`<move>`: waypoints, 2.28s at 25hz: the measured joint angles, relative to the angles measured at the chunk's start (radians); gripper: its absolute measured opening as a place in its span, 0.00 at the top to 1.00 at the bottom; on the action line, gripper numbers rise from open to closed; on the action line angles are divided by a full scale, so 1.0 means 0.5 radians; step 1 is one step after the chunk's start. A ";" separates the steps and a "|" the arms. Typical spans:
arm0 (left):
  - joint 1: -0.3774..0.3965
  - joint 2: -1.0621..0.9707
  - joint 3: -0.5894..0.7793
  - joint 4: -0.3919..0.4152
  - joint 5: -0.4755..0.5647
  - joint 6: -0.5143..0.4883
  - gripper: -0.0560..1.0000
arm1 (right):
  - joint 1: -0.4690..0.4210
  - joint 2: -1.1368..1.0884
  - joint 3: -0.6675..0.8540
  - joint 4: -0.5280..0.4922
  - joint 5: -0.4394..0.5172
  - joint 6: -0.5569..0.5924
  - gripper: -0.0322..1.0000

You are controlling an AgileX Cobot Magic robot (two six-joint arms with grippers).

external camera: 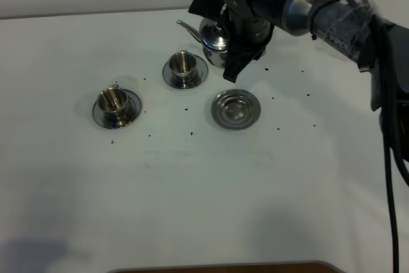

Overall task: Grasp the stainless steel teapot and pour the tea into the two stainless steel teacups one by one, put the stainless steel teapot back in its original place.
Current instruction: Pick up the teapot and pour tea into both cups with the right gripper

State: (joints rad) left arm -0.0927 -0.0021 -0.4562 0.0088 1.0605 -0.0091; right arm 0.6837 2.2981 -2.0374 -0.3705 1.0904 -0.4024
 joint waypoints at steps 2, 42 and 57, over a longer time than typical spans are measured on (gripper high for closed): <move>0.000 0.000 0.000 0.000 0.000 0.000 0.57 | 0.000 0.035 0.000 -0.038 -0.010 -0.021 0.78; 0.000 0.000 0.000 0.000 0.000 0.000 0.57 | 0.131 0.231 0.000 -0.798 -0.118 -0.337 0.78; 0.000 0.000 0.000 0.000 0.000 0.000 0.57 | 0.161 0.241 0.000 -1.119 -0.134 -0.424 0.78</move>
State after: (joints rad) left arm -0.0927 -0.0021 -0.4562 0.0088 1.0605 -0.0091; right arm 0.7640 2.4185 -2.0374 -0.9302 1.0232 -0.6143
